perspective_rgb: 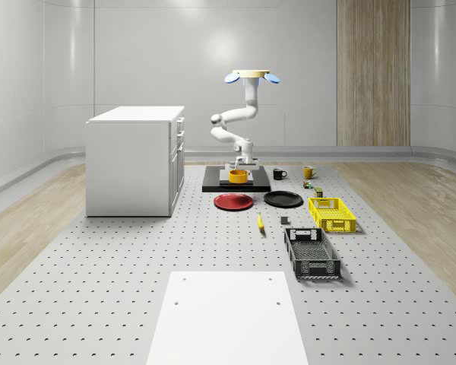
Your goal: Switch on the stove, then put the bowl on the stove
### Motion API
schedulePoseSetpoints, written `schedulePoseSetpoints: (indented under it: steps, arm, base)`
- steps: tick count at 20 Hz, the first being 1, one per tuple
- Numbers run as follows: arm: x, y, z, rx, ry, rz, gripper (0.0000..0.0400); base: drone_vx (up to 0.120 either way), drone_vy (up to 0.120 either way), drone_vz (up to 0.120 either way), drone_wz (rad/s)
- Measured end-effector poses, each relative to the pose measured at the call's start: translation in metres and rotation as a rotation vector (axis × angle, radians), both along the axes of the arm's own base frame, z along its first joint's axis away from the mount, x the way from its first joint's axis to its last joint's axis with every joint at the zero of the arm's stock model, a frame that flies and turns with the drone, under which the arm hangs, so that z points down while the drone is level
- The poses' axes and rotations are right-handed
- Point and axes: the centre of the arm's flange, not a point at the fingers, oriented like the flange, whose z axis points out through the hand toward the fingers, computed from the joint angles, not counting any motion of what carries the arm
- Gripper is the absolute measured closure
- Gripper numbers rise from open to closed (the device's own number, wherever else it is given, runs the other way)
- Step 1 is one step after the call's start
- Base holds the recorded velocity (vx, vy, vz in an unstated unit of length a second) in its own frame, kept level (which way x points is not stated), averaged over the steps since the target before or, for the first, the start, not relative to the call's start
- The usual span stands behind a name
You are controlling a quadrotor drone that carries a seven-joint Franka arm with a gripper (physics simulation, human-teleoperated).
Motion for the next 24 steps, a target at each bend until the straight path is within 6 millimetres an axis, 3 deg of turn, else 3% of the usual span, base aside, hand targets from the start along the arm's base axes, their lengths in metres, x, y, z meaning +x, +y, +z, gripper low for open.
schedulePoseSetpoints:
  steps: [24]
  arm:
    - [0.0000, 0.0000, 0.0000, 0.000, 0.000, 0.000, 0.0300]
  base:
    - [-0.120, 0.000, 0.000, 0.000]
